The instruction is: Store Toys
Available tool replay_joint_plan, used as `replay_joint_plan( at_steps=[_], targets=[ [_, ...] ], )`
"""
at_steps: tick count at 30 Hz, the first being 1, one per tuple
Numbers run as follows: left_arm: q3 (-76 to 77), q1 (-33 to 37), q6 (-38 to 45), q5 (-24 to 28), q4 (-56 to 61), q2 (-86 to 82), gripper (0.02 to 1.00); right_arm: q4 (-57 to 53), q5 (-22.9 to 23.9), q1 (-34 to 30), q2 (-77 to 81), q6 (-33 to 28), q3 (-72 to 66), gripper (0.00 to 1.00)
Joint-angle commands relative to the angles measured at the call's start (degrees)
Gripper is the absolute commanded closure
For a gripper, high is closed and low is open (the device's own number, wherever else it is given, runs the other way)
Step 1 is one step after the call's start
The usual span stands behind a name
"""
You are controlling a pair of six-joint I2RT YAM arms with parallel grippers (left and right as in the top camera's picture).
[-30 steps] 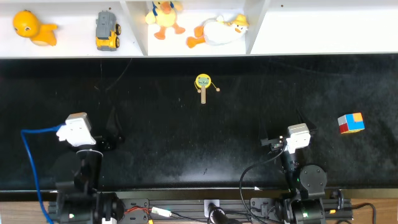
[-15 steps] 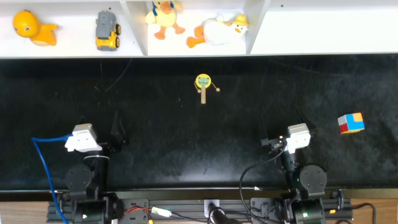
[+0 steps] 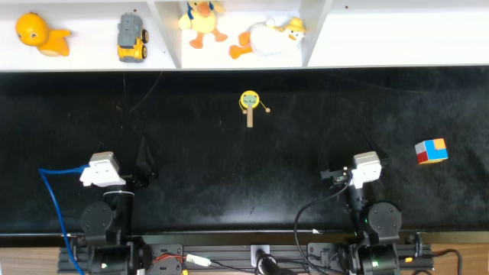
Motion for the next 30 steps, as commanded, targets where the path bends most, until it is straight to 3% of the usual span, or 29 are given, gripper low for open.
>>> replay_joint_plan(
  at_steps=[1,22,24,27,30],
  targets=[
    [-0.3,-0.3,0.0,-0.4,0.0,-0.7,0.020,0.3,-0.4,0.3,-0.5,0.2,-0.8,0.005],
    [-0.3,-0.3,0.0,-0.4,0.0,-0.7,0.020,0.3,-0.4,0.3,-0.5,0.2,-0.8,0.007],
    [-0.3,-0.3,0.0,-0.4,0.0,-0.7,0.020,0.5,-3.0,0.3,-0.5,0.3,-0.8,0.005],
    [-0.3,-0.3,0.0,-0.4,0.0,-0.7,0.020,0.5,-3.4,0.3,-0.5,8.5,-0.8,0.005],
    [-0.3,-0.3,0.0,-0.4,0.0,-0.7,0.020,0.5,-3.4,0.3,-0.5,25.5,-0.8,0.005]
  ],
)
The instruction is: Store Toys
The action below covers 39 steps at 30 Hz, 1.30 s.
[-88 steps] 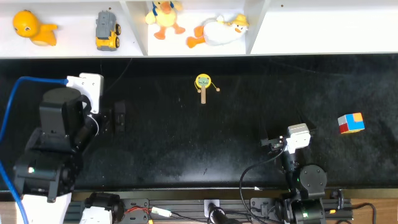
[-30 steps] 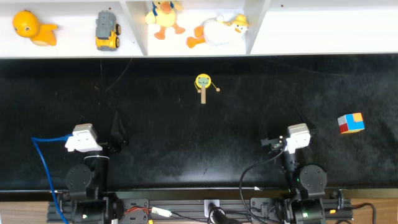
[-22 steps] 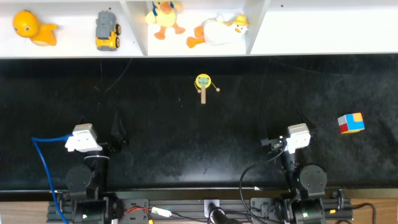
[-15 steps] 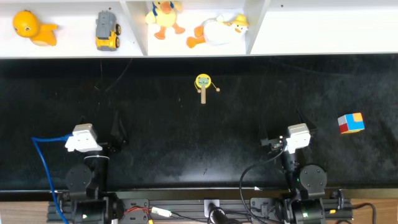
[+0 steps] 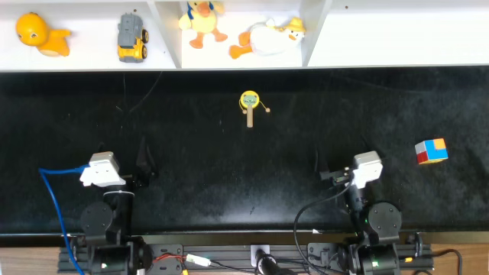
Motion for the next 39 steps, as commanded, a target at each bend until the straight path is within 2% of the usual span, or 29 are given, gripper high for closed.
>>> replay_joint_plan(
  at_steps=[1,2,7,12,15,19,30,33,39],
  targets=[
    [-0.3,-0.3,0.0,-0.4,0.0,-0.7,0.020,0.4,-1.2,0.3,-0.5,23.9,-0.8,0.007],
    [-0.3,-0.3,0.0,-0.4,0.0,-0.7,0.020,0.4,-1.1,0.3,-0.5,26.6,-0.8,0.007],
    [-0.3,-0.3,0.0,-0.4,0.0,-0.7,0.020,3.5,-1.8,0.3,-0.5,32.2,-0.8,0.005],
    [-0.3,-0.3,0.0,-0.4,0.0,-0.7,0.020,2.2,-8.0,0.3,-0.4,39.1,0.3,0.003],
    [-0.3,-0.3,0.0,-0.4,0.0,-0.7,0.020,-4.1,-11.4,0.3,1.6,39.7,4.6,0.001],
    [-0.3,-0.3,0.0,-0.4,0.0,-0.7,0.020,-14.3,-14.3,0.3,9.6,33.7,16.0,0.001],
    [-0.3,-0.3,0.0,-0.4,0.0,-0.7,0.020,-47.0,-14.2,2.1,51.0,8.1,57.8,0.001],
    [-0.3,-0.3,0.0,-0.4,0.0,-0.7,0.020,-50.1,-10.9,5.3,59.7,6.2,64.9,0.003],
    [-0.3,-0.3,0.0,-0.4,0.0,-0.7,0.020,-50.4,-5.2,14.8,75.5,6.8,73.2,0.001]
  ],
)
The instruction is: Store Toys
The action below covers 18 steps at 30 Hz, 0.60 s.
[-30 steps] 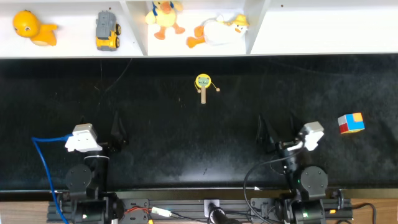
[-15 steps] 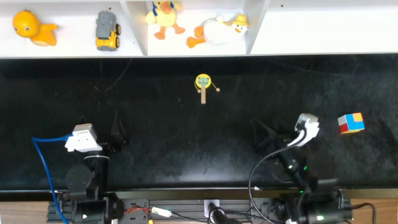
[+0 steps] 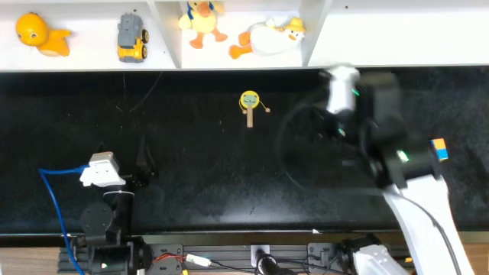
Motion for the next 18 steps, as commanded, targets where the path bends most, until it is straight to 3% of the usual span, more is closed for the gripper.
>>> replay_joint_plan(
  at_steps=[1,6,18],
  targets=[
    [-0.3,-0.3,0.0,-0.3,-0.1,-0.7,0.020,-0.2,6.0,6.6,9.5,-1.9,5.1,0.003],
    [-0.3,-0.3,0.0,-0.3,-0.1,-0.7,0.020,-0.9,12.4,12.2,19.7,-0.3,8.0,0.003],
    [-0.3,-0.3,0.0,-0.3,-0.1,-0.7,0.023,-0.5,13.2,15.3,37.8,6.3,12.2,0.003]
  ],
)
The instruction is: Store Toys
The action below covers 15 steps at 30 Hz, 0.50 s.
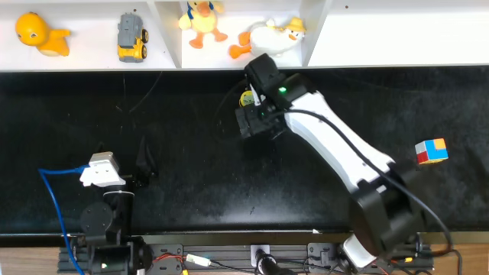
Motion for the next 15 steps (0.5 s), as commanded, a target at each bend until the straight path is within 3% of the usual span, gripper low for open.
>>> replay_joint_plan(
  at_steps=[1,15],
  targets=[
    [-0.3,-0.3,0.0,-0.3,-0.1,-0.7,0.020,1.6,0.5,0.3,3.1,3.9,2.3,0.003],
    [-0.3,-0.3,0.0,-0.3,-0.1,-0.7,0.020,10.2,-1.1,3.3,8.0,13.1,2.4,0.005]
  ],
)
